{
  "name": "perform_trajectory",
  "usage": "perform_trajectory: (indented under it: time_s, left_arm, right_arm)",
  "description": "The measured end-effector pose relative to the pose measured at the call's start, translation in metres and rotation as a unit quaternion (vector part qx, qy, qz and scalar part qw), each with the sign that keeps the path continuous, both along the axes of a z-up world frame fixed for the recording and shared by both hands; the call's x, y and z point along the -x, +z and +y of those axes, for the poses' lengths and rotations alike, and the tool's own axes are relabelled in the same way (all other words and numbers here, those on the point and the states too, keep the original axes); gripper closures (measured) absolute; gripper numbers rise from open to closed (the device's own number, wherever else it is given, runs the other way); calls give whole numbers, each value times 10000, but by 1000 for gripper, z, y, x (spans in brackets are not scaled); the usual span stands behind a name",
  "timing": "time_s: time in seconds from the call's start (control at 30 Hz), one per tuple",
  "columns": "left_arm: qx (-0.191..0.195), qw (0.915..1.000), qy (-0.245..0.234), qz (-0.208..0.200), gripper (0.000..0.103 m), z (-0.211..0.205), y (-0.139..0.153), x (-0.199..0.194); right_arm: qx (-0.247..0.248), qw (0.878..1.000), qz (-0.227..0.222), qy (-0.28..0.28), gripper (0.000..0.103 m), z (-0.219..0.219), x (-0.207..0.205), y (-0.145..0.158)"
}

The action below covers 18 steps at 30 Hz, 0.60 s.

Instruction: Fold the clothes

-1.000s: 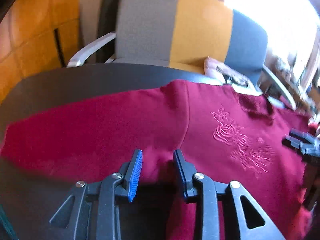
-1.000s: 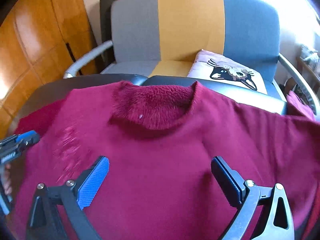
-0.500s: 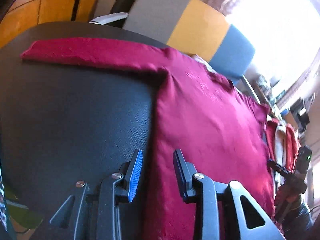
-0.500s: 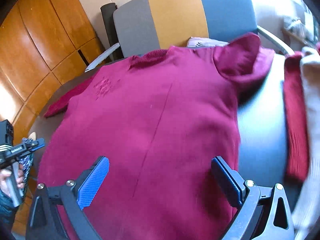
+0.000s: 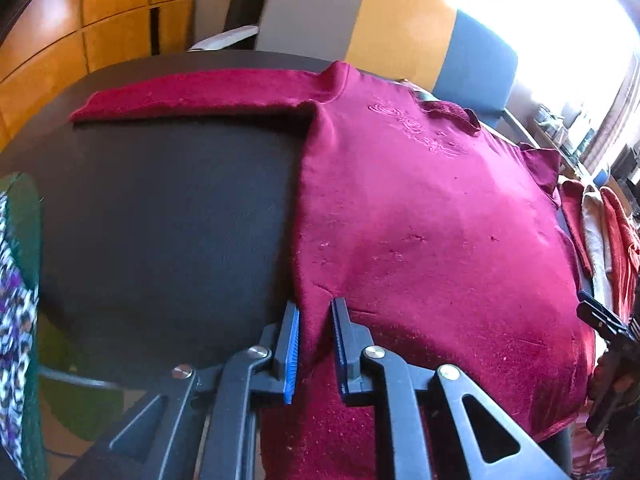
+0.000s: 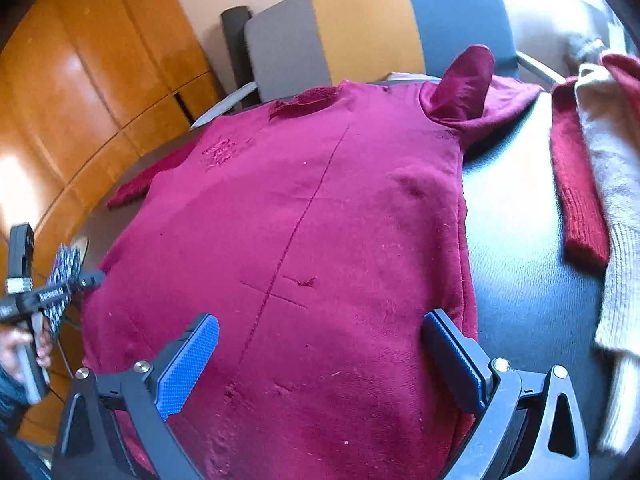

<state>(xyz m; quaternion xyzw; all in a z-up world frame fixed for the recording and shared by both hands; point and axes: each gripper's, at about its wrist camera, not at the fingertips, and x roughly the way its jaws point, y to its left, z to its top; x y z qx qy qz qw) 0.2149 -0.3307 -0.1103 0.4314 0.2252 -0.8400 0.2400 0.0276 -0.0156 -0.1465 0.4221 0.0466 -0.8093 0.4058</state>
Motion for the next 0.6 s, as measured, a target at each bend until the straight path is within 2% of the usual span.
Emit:
perform_trajectory:
  time_s: [0.17, 0.3, 0.5, 0.6]
  left_arm:
    - [69, 9997, 173, -181, 88, 9, 9, -9]
    - [90, 9994, 336, -25, 87, 15, 20, -14]
    - [206, 9995, 207, 151, 83, 9, 31, 19]
    - [265, 9993, 138, 235, 82, 6, 36, 35]
  right_arm:
    - [-6, 9999, 64, 105, 0, -1, -11, -1]
    - [-4, 9998, 92, 180, 0, -1, -18, -2]
    - [0, 9995, 135, 293, 0, -1, -28, -4]
    - [-177, 9989, 319, 301, 0, -9, -34, -6]
